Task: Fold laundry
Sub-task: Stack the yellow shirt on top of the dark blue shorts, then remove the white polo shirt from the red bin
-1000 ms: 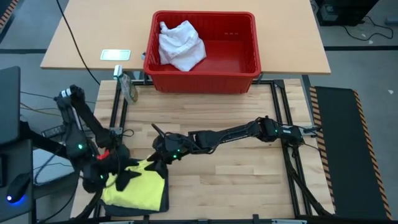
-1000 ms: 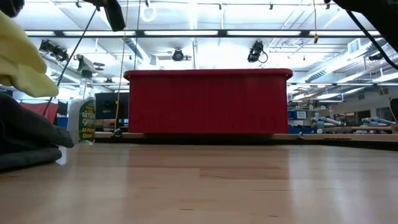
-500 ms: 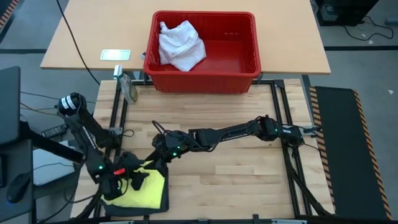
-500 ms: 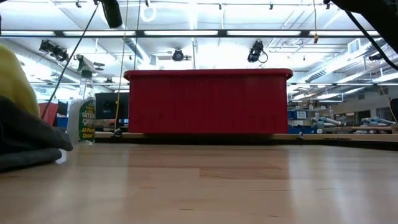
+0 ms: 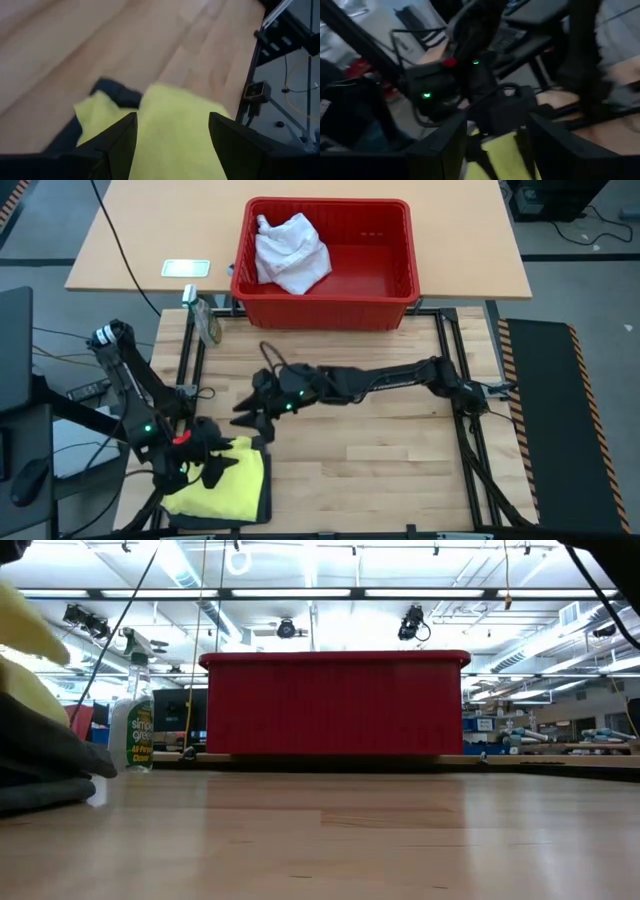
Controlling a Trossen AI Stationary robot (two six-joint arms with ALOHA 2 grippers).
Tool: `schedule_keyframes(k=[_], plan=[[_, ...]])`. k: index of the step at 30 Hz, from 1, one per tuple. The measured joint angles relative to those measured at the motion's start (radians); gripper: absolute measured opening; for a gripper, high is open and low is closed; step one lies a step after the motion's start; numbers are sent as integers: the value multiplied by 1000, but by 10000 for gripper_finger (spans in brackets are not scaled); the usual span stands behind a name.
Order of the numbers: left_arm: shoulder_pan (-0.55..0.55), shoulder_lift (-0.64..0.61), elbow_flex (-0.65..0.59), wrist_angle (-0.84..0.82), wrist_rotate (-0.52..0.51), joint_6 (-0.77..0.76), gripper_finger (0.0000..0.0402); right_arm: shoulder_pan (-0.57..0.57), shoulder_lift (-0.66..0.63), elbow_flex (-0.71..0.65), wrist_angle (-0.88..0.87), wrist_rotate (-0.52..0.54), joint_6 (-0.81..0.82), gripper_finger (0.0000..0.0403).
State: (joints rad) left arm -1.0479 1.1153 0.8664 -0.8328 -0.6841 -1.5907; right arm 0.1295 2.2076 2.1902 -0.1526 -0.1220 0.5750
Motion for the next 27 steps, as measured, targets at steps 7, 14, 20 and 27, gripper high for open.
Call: schedule_keyframes(k=[7, 14, 20, 27], plan=[[109, -28, 98, -137, -2, 125, 247, -29, -91, 0, -200, 113, -105, 207], [330, -76, 118, -134, -3, 348, 247, -90, -167, 0, -396, 248, -223, 207], [596, -118, 118, -35, 31, 587, 247, -236, -187, 0, -483, 179, -267, 201], [996, -114, 118, 192, 269, 917, 247, -402, -188, 0, -578, 52, -372, 190]])
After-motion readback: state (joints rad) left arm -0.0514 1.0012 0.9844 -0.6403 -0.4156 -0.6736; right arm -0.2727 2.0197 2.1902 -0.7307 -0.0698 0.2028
